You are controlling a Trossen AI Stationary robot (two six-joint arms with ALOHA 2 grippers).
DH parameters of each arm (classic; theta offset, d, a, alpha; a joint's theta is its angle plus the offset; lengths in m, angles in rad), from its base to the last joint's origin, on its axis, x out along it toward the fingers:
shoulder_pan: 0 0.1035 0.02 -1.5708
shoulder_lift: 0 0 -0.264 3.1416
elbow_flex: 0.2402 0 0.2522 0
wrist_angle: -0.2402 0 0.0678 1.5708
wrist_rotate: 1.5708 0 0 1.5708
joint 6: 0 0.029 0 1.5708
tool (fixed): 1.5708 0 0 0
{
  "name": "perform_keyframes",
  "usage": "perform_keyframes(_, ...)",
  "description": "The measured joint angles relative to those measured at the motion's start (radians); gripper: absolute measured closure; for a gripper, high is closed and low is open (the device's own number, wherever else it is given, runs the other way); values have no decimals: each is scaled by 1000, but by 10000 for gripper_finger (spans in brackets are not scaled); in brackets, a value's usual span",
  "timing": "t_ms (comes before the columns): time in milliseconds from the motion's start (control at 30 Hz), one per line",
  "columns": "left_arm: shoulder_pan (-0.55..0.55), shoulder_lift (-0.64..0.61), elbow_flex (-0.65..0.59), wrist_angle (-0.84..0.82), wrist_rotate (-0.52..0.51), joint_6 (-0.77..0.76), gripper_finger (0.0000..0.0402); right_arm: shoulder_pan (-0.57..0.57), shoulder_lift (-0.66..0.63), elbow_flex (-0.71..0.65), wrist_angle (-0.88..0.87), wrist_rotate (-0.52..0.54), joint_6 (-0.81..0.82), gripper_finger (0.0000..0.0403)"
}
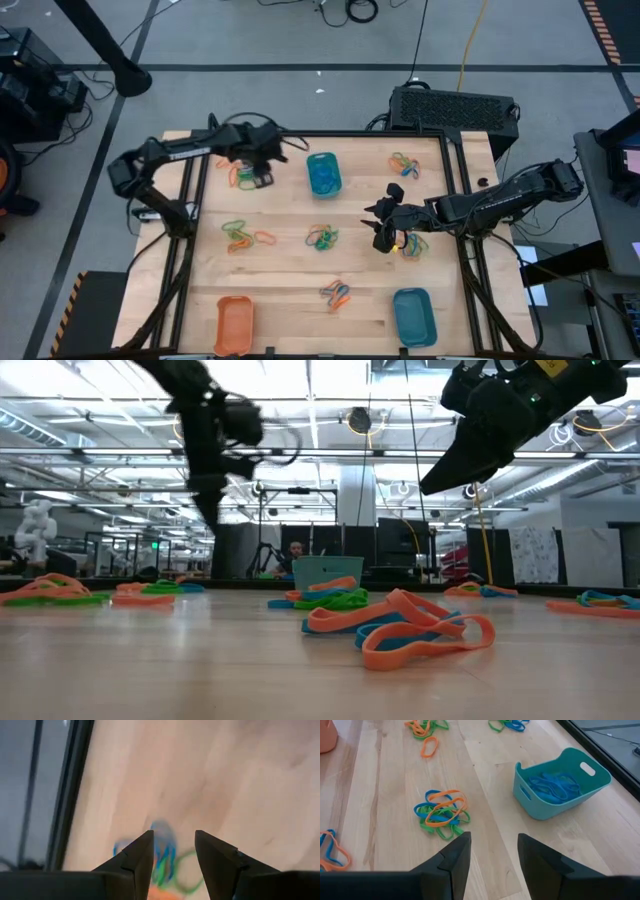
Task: Sort rubber bands into baskets
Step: Put the blue rubber band into the top blue bin
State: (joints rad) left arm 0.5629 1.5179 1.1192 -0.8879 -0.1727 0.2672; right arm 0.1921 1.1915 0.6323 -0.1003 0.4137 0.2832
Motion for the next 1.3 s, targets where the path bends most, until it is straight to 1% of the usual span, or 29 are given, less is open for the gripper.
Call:
perform_keyframes(67, 58, -17, -49, 56, 30, 1, 249, 0, 0, 0, 0, 0, 0, 248)
perform_keyframes(100, 80, -17, -65, 83, 64, 0, 249, 0, 0, 0, 2, 0, 0, 248)
perform_keyframes(167, 115, -5, -96, 128, 117, 6, 249, 0, 0, 0, 11, 0, 0, 248)
perform_keyframes(200, 128, 8, -105, 154, 121, 13, 249, 0, 0, 0, 12, 0, 0, 248)
perform_keyframes(267, 149, 37, -108, 181, 112, 29, 249, 0, 0, 0, 14, 0, 0, 248)
perform_keyframes(367, 175, 74, -102, 194, 64, 35, 249, 0, 0, 0, 14, 0, 2, 248)
perform_keyframes(533, 193, 116, -102, 178, 57, 83, 249, 0, 0, 0, 14, 1, 8, 248)
perform_keyframes(767, 208, 189, -102, 177, 53, 90, 249, 0, 0, 0, 14, 8, -7, 248)
perform_keyframes(1067, 216, 234, -101, 178, 56, 115, 249, 0, 1, 0, 14, 8, -15, 248)
perform_keyframes(1300, 215, 252, -100, 185, 37, 116, 249, 0, 1, 0, 14, 8, -19, 248)
